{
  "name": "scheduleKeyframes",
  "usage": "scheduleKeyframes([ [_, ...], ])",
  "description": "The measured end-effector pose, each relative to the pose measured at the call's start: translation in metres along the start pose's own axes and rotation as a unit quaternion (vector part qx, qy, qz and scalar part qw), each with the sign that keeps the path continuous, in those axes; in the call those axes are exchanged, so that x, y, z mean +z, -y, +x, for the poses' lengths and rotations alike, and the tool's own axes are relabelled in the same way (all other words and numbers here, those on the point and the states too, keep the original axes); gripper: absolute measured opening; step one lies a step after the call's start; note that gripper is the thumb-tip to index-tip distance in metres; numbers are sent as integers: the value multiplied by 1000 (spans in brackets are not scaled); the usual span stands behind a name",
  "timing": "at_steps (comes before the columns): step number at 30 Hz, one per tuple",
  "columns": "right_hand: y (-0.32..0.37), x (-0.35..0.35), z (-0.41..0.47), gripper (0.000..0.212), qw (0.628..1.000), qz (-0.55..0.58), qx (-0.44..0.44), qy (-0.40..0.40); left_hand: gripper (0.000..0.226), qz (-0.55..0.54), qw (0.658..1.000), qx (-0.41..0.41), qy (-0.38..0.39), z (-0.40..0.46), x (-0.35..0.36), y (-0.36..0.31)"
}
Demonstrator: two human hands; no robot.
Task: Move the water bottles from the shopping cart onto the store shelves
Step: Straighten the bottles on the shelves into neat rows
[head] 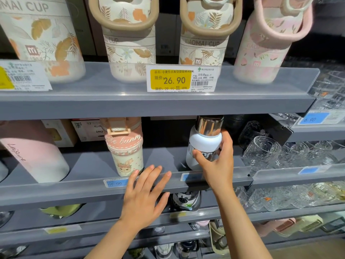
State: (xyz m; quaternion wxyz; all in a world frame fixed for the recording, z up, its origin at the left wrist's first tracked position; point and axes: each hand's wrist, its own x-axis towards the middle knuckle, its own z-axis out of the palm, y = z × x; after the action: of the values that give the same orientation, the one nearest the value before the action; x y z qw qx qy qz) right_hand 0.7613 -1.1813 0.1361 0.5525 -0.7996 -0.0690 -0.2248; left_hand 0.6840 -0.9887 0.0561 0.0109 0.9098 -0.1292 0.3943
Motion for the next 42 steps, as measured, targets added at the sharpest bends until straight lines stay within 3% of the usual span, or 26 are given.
scheduleKeyframes([
  [7, 6, 14, -2, 81, 996, -34, 1, -84, 44, 1, 1000, 2, -9, 1, 0, 0],
  [16, 4, 2, 3, 90, 997, -58, -40, -16, 44, 0, 1000, 4, -5, 1, 3, 1],
  [20, 5, 16, -3, 78, 995, -52, -33, -79, 45, 7, 1000, 6, -6, 0, 4, 1],
  [25, 9, 29, -7, 81, 988, -77, -19, -130, 48, 13, 1000, 13, -23, 0, 5, 1],
  [33, 14, 15, -14, 94, 983, -103, -71, -137, 46, 9, 999, 15, -36, 1, 7, 2],
  [36, 16, 13, -1, 97, 983, -145, -60, -94, 50, 15, 999, 16, -35, 1, 8, 1],
  [42, 13, 20, 8, 79, 987, -142, -38, -60, 52, 12, 999, 16, -31, 0, 6, 2],
])
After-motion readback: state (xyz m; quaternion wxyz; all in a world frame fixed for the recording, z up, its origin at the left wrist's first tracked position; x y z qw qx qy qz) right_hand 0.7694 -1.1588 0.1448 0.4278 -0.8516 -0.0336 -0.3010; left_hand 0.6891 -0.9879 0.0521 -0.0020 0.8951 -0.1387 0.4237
